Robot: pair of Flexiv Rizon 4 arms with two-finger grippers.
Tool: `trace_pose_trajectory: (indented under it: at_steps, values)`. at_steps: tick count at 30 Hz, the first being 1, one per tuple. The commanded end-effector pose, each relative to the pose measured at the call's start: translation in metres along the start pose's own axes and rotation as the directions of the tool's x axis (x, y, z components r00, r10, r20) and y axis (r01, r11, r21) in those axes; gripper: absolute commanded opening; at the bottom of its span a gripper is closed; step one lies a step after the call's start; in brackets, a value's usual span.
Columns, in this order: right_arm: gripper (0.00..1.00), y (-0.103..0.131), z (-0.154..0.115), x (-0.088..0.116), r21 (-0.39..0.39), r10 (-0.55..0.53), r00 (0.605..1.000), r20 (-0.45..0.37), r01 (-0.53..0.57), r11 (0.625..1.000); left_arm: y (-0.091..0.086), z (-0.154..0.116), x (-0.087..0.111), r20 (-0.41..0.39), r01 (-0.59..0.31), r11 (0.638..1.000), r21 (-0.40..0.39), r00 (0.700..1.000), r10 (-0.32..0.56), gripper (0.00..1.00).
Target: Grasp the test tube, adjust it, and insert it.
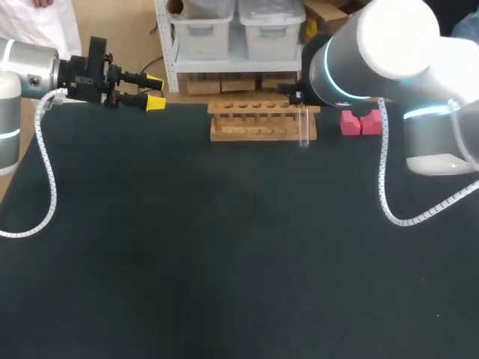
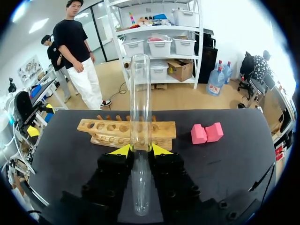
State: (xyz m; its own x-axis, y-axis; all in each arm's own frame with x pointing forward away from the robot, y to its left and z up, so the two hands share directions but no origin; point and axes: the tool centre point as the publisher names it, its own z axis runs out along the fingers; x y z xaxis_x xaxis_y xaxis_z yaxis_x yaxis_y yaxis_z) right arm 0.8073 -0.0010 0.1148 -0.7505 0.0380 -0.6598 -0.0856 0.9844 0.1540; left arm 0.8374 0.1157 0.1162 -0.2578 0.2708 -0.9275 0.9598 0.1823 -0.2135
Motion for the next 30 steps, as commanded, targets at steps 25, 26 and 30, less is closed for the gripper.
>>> trace_pose_trajectory:
  at_steps: [25,26,30]
  values:
    - [0.0,0.003,0.005,-0.015,0.069,0.016,0.947,0.321,-0.04,0.997,0.0,0.0,0.001,0.002,-0.002,1.0,0.001,1.0,0.002,1.0]
    - [0.0,0.003,0.004,-0.018,0.084,0.001,0.938,0.347,-0.032,0.996,0.0,0.0,0.001,0.002,-0.002,1.0,0.001,1.0,0.002,1.0]
    - [0.0,0.006,0.001,-0.03,0.116,0.006,0.902,0.432,-0.062,0.991,0.0,0.0,0.001,0.002,-0.002,1.0,0.001,1.0,0.002,1.0]
